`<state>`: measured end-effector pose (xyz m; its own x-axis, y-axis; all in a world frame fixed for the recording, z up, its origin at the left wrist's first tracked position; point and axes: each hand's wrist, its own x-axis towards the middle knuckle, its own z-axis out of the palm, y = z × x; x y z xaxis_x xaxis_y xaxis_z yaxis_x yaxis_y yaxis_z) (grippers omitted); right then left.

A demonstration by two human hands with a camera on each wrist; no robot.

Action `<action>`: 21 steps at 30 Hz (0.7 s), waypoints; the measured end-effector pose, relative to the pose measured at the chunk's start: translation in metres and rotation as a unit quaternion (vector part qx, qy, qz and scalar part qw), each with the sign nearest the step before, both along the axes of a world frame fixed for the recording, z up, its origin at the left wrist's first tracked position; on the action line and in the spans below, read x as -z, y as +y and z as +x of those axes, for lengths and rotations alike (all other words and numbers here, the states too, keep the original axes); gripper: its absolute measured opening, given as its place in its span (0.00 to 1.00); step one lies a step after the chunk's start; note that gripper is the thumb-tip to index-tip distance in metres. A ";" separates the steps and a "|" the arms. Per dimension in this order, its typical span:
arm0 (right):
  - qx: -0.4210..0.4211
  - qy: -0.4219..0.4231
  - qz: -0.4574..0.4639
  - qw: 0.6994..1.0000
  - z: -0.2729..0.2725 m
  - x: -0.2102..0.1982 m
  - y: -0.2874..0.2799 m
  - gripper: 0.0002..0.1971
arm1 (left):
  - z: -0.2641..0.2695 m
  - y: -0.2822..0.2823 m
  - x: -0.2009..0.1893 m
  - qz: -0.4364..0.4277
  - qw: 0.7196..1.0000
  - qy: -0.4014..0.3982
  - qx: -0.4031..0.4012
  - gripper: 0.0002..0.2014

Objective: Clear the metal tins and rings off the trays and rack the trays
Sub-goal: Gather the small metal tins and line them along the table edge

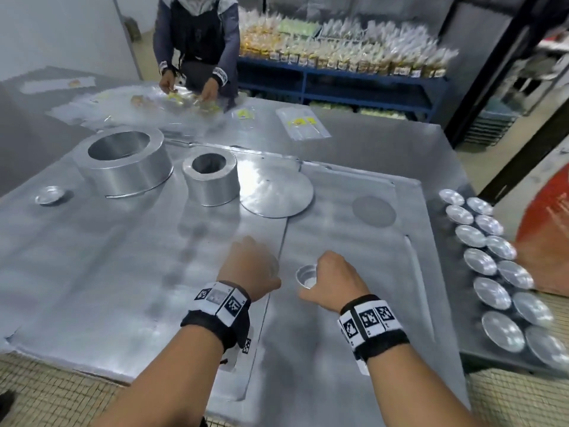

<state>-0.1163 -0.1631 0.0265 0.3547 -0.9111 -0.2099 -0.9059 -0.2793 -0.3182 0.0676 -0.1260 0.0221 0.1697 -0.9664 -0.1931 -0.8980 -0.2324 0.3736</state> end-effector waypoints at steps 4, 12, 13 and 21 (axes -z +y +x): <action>0.041 -0.005 0.010 0.999 -0.056 -0.006 0.005 0.25 | -0.053 -0.010 0.005 -0.008 0.999 -0.012 0.044 0.35; 0.066 -0.009 0.002 0.998 -0.123 -0.003 0.002 0.34 | -0.117 -0.039 0.037 0.010 0.990 -0.057 0.125 0.34; 0.071 -0.011 0.000 0.997 -0.128 -0.002 0.002 0.39 | -0.121 -0.039 0.037 0.012 0.989 -0.060 0.137 0.33; 0.137 0.007 0.011 0.990 -0.143 -0.006 -0.003 0.42 | -0.138 -0.051 0.008 0.009 0.979 -0.008 0.201 0.33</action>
